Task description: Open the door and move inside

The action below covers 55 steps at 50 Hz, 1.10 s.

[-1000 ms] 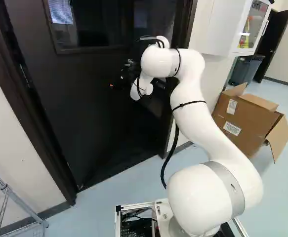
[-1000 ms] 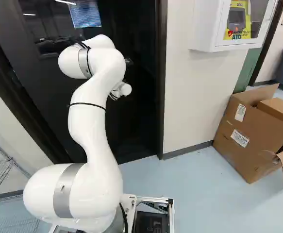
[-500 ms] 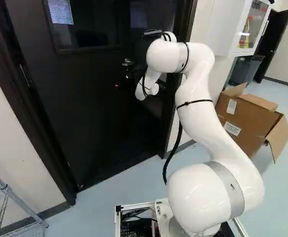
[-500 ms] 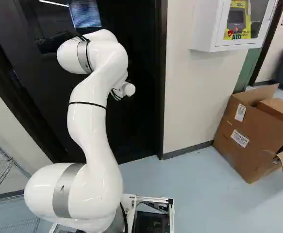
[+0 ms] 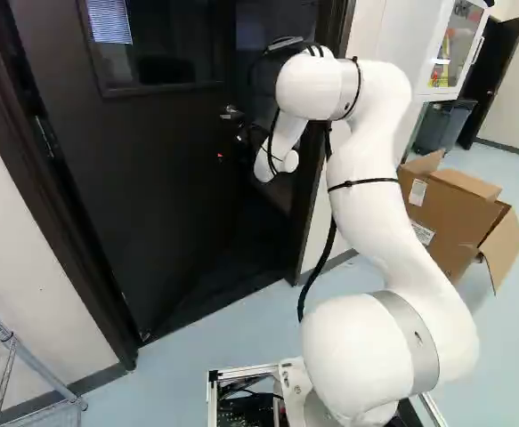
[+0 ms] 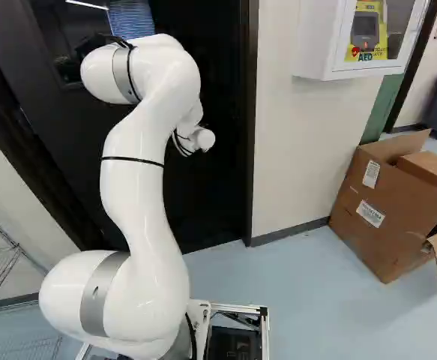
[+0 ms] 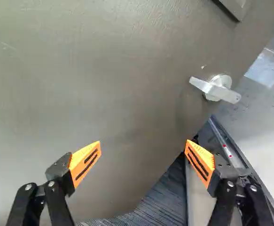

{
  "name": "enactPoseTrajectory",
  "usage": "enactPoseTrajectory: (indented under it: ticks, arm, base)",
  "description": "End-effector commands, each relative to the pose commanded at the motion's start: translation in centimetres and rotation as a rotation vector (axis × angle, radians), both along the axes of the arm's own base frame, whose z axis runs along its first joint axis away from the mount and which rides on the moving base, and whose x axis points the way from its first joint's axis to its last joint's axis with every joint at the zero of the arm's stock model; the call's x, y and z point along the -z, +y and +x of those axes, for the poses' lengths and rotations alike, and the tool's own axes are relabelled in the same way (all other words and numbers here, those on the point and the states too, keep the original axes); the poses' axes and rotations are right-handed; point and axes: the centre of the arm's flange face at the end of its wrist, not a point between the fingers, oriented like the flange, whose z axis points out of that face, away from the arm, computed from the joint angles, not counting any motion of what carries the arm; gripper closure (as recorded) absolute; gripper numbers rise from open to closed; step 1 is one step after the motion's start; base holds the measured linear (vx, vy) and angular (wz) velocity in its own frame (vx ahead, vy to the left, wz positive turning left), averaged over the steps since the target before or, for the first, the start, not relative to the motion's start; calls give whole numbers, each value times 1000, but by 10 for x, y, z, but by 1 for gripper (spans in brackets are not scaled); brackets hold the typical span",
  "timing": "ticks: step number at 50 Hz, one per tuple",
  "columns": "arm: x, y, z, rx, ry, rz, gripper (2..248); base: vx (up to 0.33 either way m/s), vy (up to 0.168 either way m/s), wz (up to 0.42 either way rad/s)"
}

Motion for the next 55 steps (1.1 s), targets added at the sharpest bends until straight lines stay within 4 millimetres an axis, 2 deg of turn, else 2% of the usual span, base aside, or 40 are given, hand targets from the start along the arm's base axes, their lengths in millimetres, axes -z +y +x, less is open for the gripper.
enactPoseTrajectory:
  ticks: [35,55]
  arm:
    - [-12,-40,-68,87,64,16,3]
    - [-18,-56,-108,151,94,39,3]
  base:
    - [0,0,0]
    - [0,0,0]
